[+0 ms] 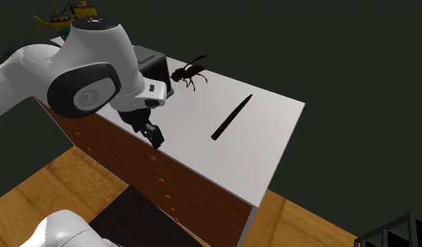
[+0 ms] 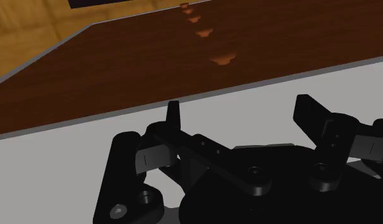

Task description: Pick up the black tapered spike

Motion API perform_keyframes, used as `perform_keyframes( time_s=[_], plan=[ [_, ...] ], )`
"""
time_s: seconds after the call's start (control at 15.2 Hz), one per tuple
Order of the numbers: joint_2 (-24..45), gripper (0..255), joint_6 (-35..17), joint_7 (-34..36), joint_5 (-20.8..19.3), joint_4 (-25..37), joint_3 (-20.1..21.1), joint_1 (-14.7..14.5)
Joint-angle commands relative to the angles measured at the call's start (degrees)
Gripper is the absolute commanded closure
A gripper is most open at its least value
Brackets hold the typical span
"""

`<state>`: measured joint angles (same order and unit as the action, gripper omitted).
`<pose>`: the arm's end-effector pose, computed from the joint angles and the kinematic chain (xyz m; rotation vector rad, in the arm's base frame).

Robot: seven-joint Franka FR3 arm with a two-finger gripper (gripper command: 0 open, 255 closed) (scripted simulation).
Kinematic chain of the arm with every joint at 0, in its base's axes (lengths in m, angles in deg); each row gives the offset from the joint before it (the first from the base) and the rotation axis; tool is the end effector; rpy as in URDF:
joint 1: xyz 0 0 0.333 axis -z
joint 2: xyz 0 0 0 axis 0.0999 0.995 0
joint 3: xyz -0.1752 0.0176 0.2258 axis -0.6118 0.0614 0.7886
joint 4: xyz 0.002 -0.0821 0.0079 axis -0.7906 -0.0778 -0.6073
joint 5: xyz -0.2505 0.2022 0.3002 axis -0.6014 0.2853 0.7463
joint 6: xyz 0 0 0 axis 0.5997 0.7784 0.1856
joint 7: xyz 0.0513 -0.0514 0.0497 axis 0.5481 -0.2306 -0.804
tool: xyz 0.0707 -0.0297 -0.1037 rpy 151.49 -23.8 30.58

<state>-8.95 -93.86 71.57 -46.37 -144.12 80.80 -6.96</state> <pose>0.3661 0.0138 0.5933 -3.0727 0.1292 -0.1081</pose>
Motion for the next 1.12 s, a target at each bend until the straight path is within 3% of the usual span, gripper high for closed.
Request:
perform_keyframes(
  time_s=[0.0, 0.53, 1.06],
  plan=[
    [0.0, 0, 0.0, 0.0, 0.0, 0.0, 0.0, 0.0],
    [18.7, 0, -1.5, -7.3, -3.2, 14.1, -4.9, 0.4],
    [38.6, 0, 1.1, -14.4, -3.6, 33.6, -8.6, 1.1]
  ],
)
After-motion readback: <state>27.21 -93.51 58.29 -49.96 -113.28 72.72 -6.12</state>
